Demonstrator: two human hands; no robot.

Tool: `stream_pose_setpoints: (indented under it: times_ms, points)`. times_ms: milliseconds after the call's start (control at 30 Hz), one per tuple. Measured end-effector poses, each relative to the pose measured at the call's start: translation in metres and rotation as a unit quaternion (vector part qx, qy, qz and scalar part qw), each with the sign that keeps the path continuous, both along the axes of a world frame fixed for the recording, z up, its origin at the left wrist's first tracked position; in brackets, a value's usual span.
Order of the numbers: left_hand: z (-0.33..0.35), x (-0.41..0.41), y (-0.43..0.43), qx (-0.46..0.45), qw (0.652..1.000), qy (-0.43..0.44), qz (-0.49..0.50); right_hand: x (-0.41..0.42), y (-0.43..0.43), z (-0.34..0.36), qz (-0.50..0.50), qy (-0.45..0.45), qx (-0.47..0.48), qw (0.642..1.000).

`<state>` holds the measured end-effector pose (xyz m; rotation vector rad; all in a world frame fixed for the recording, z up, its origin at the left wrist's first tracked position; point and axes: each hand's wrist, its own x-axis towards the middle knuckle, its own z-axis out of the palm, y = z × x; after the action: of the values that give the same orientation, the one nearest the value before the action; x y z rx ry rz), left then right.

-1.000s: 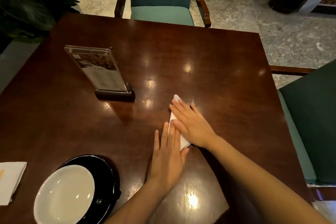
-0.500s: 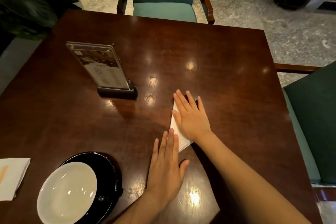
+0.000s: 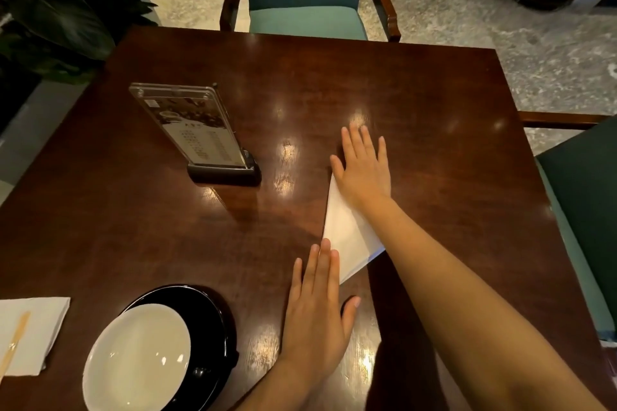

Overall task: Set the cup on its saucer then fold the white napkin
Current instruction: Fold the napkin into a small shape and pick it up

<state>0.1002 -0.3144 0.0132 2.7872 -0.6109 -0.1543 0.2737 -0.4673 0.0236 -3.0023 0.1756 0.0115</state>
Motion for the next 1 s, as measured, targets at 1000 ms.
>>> stream_pose_setpoints:
  times_ms: [1000]
  points:
    - [0.065, 0.019, -0.026, -0.412, 0.866, 0.256, 0.122, -0.145, -0.038, 0.079, 0.015, -0.105, 0.29, 0.951]
